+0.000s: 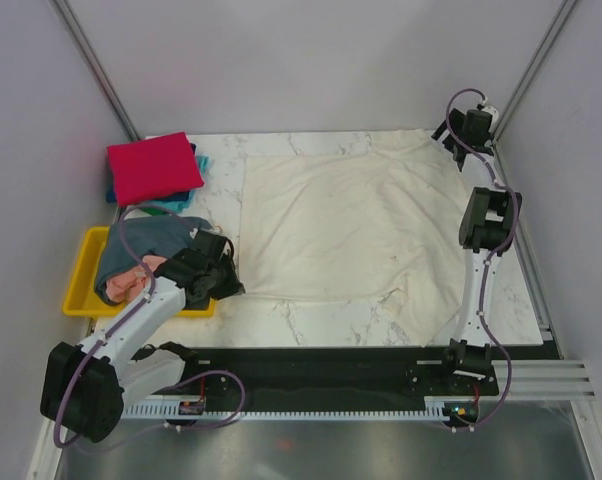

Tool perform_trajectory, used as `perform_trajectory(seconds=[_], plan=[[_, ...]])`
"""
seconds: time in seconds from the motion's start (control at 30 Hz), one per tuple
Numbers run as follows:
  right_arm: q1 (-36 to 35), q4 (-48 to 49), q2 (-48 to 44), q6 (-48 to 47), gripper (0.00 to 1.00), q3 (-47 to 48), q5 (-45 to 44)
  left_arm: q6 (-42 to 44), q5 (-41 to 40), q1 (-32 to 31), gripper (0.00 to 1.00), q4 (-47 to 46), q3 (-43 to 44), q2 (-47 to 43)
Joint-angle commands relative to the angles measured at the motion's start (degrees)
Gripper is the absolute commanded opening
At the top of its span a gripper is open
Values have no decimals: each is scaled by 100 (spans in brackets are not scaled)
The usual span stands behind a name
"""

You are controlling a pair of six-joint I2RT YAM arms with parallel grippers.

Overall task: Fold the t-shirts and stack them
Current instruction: Flatten the tshirt out

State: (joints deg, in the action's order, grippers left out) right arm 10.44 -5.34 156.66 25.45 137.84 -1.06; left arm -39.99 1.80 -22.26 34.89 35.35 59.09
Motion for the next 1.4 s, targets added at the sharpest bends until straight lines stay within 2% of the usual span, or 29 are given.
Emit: perform_trajectory(seconds=[0.0,0.07,0.13,0.17,0.2,0.3,0.33,0.37,0.43,0.53,0.57,0.63,0.67,0.7,0.77,0.9,1.1,1.13,1.27,1.37], plan=[[-296,684,-1837,66,98,-877,178,148,-75,-15,2,-96,358,155],[-471,176,-2532,-23,98,-1354,-472,289,161,2,2,-193,402,164],[-560,-185,-3682,125,98,-2433,-928,299,250,2,2,-263,437,138],[-656,-534,-4522,179,98,-2907,-1488,307,398,11,2,-307,437,120],[-718,-686,-4965,266,98,-3904,-1876,342,504,20,2,-395,463,129],[-859,-1642,-6504,942,98,-5620,-2608,509,908,38,2,-396,630,225],[-894,-2333,-6830,1179,98,-5958,-2627,605,997,38,2,-404,665,234],[-912,-2618,-7416,1503,98,-6292,-2506,632,1119,46,2,-404,683,235],[-973,-3101,-7955,1751,98,-7338,-2005,737,1173,55,2,-413,675,182],[-1560,-3611,-8791,2261,98,-8368,-1958,826,1243,64,2,-431,613,59],[-2067,-3736,-9019,2393,98,-8535,-2038,843,1374,73,2,-440,622,24],[-2544,-4243,-9100,2972,98,-8888,-2126,861,1437,64,2,-448,596,-99],[-3043,-4308,-9205,3200,98,-9002,-2100,870,1463,73,2,-440,569,-143],[-3309,-4308,-9276,3707,98,-9281,-2083,870,1481,64,2,-448,552,-230],[-3783,-4072,-9346,4037,98,-9608,-2004,870,1490,64,2,-440,534,-327],[-3795,-3483,-8786,3933,97,-9987,-1933,852,1393,64,2,-448,464,-547],[-3760,-2596,-7116,3143,95,-9041,-2257,808,1121,64,2,-396,464,-680],[-3742,-2177,-6940,2993,95,-8916,-2284,808,1103,64,2,-396,472,-671],[-3313,-1023,-5862,1494,94,-8118,-1952,817,998,64,2,-361,481,-653],[-3153,-959,-4869,490,93,-6695,-1381,800,919,64,2,-343,472,-653]])
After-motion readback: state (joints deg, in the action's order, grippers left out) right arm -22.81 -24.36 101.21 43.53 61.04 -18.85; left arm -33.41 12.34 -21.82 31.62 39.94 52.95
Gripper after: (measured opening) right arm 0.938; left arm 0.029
